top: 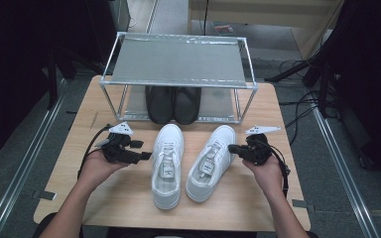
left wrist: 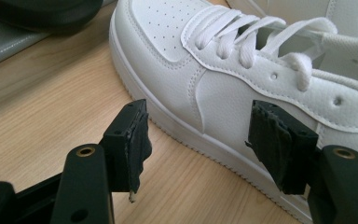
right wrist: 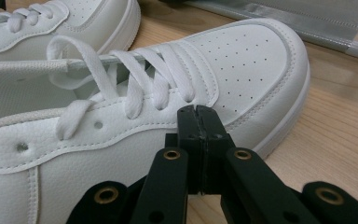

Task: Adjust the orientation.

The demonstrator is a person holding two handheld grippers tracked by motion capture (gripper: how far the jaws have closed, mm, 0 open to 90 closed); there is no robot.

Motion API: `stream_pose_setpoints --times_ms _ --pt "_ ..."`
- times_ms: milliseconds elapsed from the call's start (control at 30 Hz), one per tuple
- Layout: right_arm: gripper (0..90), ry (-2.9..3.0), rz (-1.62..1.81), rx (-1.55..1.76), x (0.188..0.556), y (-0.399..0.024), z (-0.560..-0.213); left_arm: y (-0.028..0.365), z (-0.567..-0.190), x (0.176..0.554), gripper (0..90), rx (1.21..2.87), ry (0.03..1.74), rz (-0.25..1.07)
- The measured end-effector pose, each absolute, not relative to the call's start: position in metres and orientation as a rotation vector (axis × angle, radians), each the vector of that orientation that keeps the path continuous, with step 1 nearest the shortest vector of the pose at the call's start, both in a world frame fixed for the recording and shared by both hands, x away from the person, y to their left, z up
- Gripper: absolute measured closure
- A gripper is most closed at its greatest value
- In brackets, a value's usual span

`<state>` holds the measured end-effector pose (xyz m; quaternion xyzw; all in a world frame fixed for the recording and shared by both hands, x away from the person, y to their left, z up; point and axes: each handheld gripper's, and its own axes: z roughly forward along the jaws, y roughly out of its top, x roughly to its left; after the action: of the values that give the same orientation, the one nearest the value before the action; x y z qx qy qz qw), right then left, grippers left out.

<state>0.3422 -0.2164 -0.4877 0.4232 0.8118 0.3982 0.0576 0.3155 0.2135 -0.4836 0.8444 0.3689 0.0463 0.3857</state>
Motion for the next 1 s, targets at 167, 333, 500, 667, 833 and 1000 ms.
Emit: stream_pose_setpoints --times_ms 167,333,500,667,833,1000 --pt "90.0 2.467 1.208 1.273 0.346 -0.212 -0.488 0.218 -0.484 0.312 38.2 2.150 0.951 0.122" --pt "90.0 2.474 1.212 1.266 0.350 -0.208 -0.488 0.221 -0.483 0.307 38.3 2.129 0.955 0.118" --pt "90.0 2.483 1.216 1.260 0.354 -0.203 -0.488 0.222 -0.484 0.303 38.2 2.129 0.962 0.122" --pt "90.0 2.495 1.217 1.240 0.357 -0.197 -0.488 0.226 -0.484 0.299 38.2 2.122 0.980 0.130" --pt "90.0 2.511 1.218 1.218 0.359 -0.191 -0.488 0.229 -0.485 0.295 38.2 2.118 0.993 0.134" --pt "90.0 2.521 1.221 1.200 0.362 -0.187 -0.488 0.232 -0.486 0.293 38.1 2.123 0.999 0.140"
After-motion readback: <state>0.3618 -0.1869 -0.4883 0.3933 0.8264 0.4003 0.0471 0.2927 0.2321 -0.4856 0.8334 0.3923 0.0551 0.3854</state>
